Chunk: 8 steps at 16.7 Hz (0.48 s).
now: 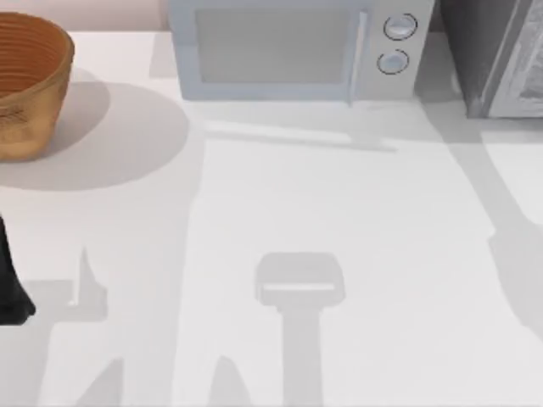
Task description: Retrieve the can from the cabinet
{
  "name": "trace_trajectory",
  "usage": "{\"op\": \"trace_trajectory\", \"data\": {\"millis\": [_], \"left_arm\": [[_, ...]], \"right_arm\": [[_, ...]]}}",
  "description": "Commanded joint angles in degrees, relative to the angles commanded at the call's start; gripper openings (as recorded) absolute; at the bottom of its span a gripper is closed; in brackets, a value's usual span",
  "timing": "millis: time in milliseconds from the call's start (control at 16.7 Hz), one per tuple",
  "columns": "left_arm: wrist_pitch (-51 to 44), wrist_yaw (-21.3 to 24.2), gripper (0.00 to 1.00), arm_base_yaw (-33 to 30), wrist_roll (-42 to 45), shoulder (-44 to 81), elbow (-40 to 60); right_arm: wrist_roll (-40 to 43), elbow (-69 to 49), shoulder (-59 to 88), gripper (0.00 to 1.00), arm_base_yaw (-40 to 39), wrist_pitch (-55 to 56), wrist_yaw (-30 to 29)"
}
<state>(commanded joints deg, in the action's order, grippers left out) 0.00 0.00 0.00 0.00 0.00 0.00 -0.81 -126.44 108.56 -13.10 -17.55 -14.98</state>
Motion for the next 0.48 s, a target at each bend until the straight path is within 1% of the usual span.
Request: {"op": "trace_trajectory", "data": {"millis": [180,480], "left_arm": [[0.0,0.0,1.00,0.0,0.0,0.0,0.0],[0.0,0.0,1.00,0.0,0.0,0.0,0.0]], "right_arm": [[0.0,0.0,0.0,1.00,0.0,0.0,0.0],[0.0,0.0,0.0,0.62,0.0,0.0,0.0]]}}
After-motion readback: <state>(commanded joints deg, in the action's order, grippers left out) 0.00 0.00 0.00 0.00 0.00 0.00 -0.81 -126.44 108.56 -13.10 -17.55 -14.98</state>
